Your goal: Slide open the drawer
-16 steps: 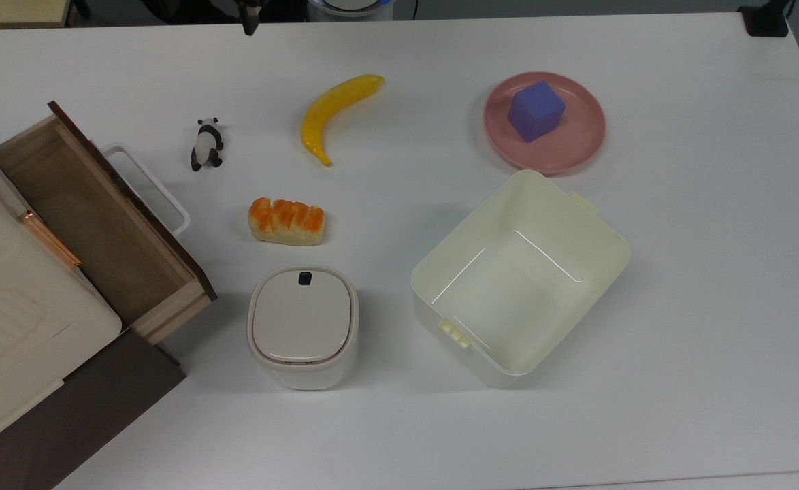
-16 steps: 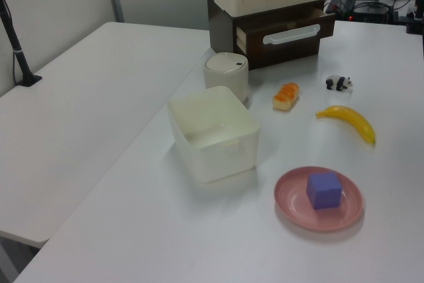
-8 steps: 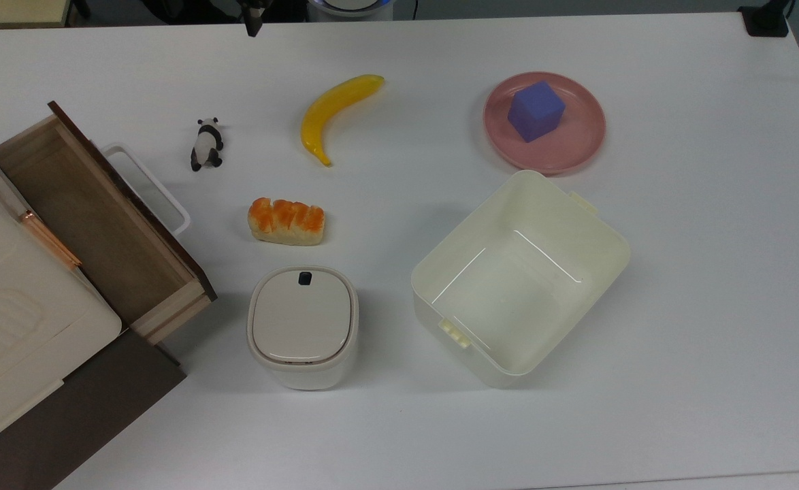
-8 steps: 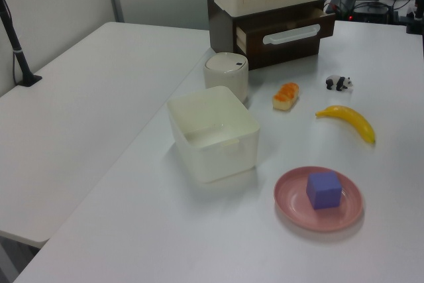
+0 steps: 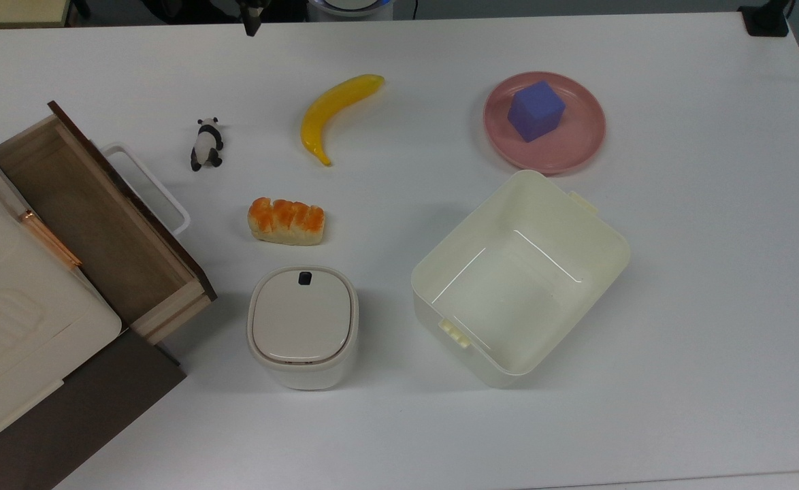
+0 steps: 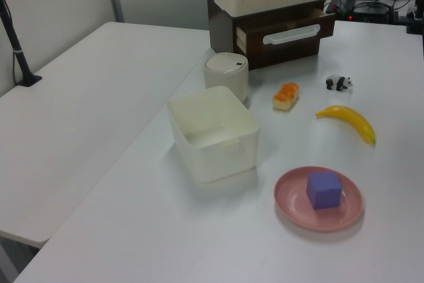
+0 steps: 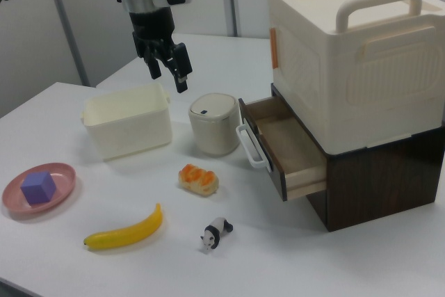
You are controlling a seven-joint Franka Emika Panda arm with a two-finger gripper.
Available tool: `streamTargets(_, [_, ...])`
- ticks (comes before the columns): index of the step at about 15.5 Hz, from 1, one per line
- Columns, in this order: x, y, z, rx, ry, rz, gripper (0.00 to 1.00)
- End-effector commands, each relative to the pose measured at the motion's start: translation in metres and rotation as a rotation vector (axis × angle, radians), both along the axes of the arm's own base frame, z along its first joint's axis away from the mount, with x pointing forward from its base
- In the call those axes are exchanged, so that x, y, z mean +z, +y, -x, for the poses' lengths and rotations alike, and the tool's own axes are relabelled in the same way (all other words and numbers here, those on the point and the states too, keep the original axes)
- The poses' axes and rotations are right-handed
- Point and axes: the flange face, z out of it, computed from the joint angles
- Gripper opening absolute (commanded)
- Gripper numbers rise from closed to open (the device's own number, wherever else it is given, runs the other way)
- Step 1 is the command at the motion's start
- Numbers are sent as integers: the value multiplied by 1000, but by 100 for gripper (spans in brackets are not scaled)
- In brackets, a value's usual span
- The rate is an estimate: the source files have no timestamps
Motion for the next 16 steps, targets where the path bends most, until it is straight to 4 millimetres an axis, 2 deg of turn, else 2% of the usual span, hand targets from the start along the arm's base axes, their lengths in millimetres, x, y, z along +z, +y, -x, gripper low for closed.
streamTargets(1, [5,0,8,-7,-2,-15,100])
streamTargets(3, [4,14,5,14,2,-9,100])
streamTargets(6, [5,9,6,2,0,-10,100])
streamTargets(8, [4,14,5,10,4,-8,100])
streamTargets(16, [3,12,4,8,1,-6,100])
